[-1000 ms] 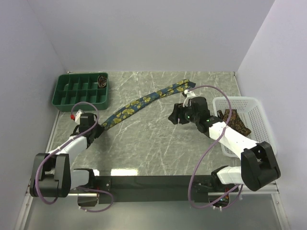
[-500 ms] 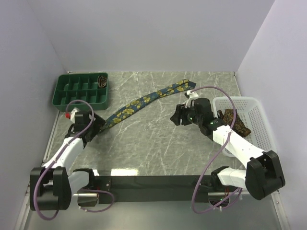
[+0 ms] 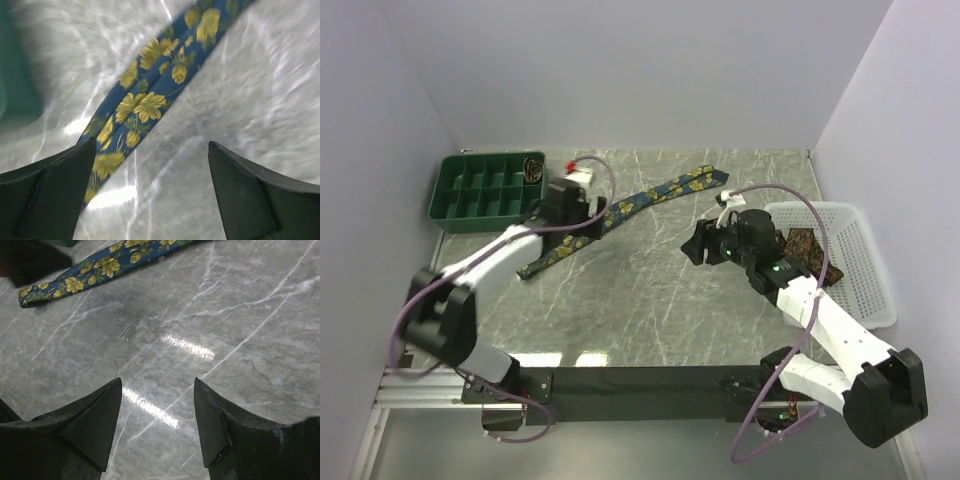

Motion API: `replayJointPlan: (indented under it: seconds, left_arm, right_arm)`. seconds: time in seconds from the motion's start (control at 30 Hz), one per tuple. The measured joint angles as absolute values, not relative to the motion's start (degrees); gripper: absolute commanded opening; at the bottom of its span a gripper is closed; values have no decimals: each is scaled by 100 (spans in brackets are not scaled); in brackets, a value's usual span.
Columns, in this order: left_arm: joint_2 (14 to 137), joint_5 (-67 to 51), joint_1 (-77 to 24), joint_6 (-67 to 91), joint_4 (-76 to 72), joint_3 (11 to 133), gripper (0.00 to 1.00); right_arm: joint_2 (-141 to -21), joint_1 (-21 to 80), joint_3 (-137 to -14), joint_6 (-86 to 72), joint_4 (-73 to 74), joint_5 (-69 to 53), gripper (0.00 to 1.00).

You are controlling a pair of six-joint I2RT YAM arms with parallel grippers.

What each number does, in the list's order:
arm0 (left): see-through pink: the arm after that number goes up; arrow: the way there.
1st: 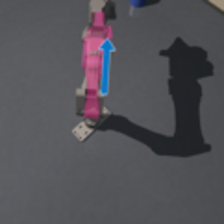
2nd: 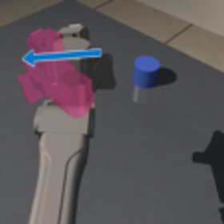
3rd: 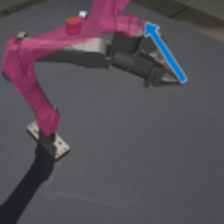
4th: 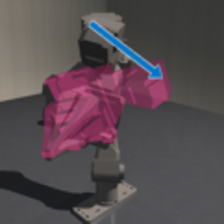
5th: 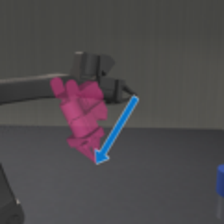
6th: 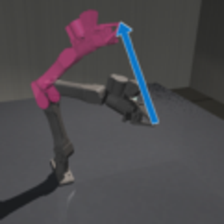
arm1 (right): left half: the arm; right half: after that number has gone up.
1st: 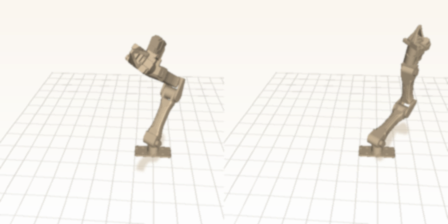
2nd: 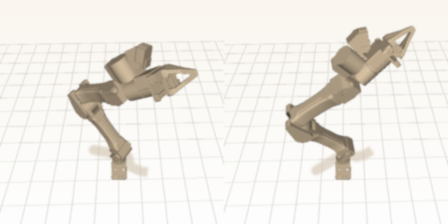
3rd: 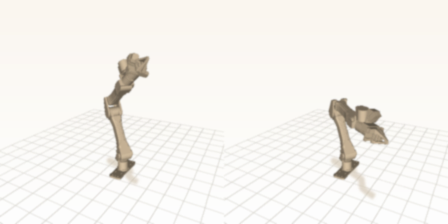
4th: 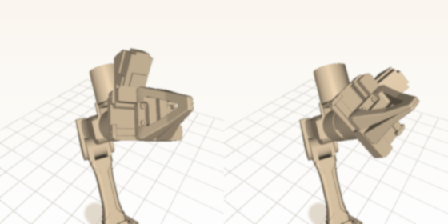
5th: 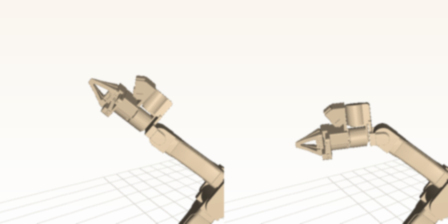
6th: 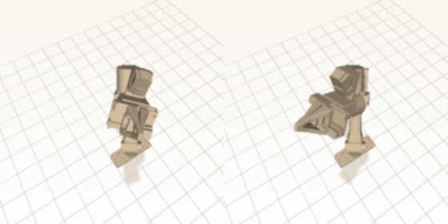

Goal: Roll the ties
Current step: Flatten the tie

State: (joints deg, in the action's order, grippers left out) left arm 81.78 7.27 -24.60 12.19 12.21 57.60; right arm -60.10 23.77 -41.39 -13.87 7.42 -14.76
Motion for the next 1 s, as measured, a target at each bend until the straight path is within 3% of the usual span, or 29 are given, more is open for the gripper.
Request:
replayJointPlan:
  seconds: [0.3,0.63,0.87,1.0]
  left_arm:
    - [10595,416,-2526,-174,1267,7369,99]
    - [11933,99,-2460,-751,1365,8372,100]
    - [12315,-108,-2346,-766,1441,8864,88]
    - [12457,-331,-2261,-749,1507,9076,70]
  right_arm:
    - [-5520,2386,-3824,-1428,878,-1568,66]
    - [-5568,2386,-3813,-1404,956,-1660,66]
    - [-5688,2386,-3811,-1385,1031,-1726,66]
    - [-5688,2386,-3811,-1385,1037,-1739,66]
